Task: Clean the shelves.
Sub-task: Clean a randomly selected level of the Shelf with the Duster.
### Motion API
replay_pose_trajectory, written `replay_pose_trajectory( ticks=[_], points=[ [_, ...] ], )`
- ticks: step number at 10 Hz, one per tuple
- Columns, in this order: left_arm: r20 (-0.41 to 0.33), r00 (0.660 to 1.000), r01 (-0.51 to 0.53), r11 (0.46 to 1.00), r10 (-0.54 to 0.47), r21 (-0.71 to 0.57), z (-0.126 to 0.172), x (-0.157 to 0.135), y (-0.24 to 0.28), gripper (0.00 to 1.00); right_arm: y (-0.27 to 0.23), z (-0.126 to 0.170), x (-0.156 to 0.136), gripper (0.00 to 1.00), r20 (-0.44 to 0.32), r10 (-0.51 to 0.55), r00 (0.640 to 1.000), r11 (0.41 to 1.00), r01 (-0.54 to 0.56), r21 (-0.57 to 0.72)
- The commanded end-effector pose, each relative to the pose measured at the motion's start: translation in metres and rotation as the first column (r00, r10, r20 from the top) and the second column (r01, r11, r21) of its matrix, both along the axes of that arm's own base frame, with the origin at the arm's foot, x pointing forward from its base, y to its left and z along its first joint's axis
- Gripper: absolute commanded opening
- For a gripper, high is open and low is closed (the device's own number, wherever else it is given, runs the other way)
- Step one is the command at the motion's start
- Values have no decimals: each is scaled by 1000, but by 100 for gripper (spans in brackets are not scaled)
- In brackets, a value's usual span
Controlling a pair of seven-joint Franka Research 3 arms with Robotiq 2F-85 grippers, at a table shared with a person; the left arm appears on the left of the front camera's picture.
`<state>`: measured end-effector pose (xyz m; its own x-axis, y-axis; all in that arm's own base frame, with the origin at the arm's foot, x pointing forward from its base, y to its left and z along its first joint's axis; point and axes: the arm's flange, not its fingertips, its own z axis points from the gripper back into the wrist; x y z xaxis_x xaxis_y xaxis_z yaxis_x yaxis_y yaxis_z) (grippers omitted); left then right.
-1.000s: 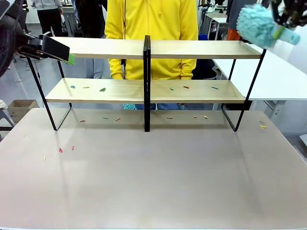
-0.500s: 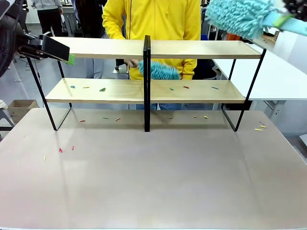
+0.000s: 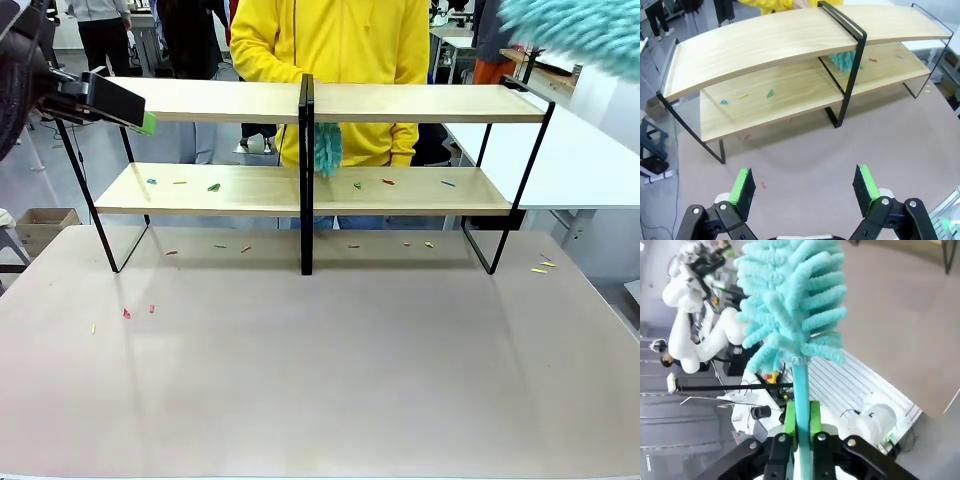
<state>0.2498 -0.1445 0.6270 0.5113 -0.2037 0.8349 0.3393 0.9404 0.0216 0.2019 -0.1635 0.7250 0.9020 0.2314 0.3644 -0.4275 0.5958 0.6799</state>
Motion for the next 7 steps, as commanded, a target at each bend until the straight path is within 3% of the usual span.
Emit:
replay_pose_trajectory(
  ticks=[1, 2, 3, 4, 7],
  points=[
    [0, 1000, -6, 1000, 6, 2, -1, 1, 1, 100, -32, -11, -45, 0, 285, -53, 957, 975, -11, 220],
    [0, 1000, -6, 1000, 6, 2, -1, 1, 1, 100, -43, -14, -57, 0, 375, -61, 925, 963, -44, 265],
    [0, 1000, -6, 1000, 6, 2, -1, 1, 1, 100, -41, -17, -49, 0, 360, -97, 928, 963, -5, 270],
    [0, 1000, -6, 1000, 6, 2, -1, 1, 1, 100, -51, -5, -69, 0, 243, -87, 966, 981, 42, 188],
    [0, 1000, -6, 1000, 6, 2, -1, 1, 1, 100, -51, -5, -69, 0, 243, -87, 966, 981, 42, 188]
  ],
)
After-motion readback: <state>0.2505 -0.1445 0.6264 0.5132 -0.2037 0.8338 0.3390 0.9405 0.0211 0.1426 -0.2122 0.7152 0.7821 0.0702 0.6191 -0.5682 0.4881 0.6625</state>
